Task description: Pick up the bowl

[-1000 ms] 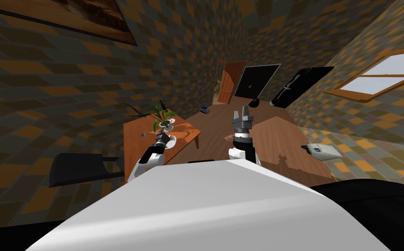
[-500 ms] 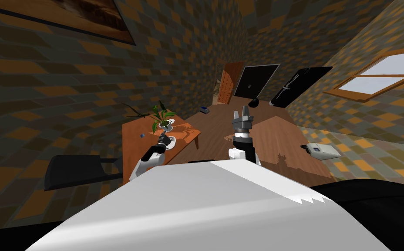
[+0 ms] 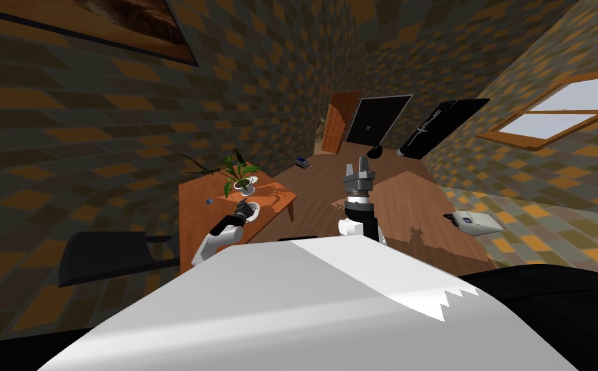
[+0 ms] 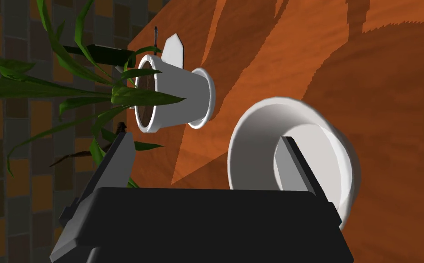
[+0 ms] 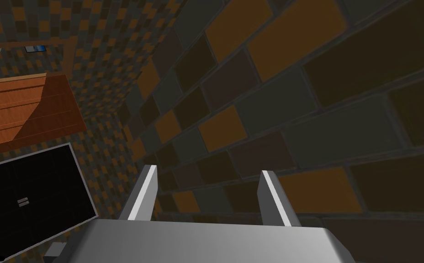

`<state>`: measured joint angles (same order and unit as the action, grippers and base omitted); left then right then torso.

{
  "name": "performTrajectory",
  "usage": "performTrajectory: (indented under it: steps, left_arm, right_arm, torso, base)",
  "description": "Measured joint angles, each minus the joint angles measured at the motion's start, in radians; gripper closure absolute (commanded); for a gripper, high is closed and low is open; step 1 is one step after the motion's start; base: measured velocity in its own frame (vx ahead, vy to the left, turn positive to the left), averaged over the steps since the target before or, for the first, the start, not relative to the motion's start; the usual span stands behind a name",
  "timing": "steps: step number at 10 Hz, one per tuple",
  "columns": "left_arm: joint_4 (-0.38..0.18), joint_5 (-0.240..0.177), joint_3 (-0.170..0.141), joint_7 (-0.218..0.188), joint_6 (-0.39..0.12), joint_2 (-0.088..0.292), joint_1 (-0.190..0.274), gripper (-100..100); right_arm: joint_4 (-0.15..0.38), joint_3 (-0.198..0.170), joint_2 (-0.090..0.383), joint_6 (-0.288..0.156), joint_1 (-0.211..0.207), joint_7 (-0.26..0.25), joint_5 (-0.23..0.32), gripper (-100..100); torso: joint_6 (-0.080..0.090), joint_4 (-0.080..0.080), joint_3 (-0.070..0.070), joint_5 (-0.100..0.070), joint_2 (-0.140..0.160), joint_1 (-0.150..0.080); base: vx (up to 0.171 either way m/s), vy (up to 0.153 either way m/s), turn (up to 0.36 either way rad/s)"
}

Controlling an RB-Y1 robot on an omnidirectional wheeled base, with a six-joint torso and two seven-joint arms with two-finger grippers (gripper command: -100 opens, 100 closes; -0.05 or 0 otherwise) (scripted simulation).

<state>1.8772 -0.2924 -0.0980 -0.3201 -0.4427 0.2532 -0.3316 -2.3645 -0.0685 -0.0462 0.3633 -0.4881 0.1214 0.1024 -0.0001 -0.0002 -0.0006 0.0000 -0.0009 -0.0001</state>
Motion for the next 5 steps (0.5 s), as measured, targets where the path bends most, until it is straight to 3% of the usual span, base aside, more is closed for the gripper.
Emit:
performTrajectory:
  steps: [5]
  left_arm:
    - [-0.059,-0.024,-0.005,-0.028,-0.112,0.018,0.025,-100]
  right_arm:
    - [0.0,0.0,0.0,0.0,0.0,0.0,0.0,0]
  torso:
    - [0.0,0.0,0.0,0.0,0.0,0.0]
  base:
    - [0.013,-0.004,-0.013]
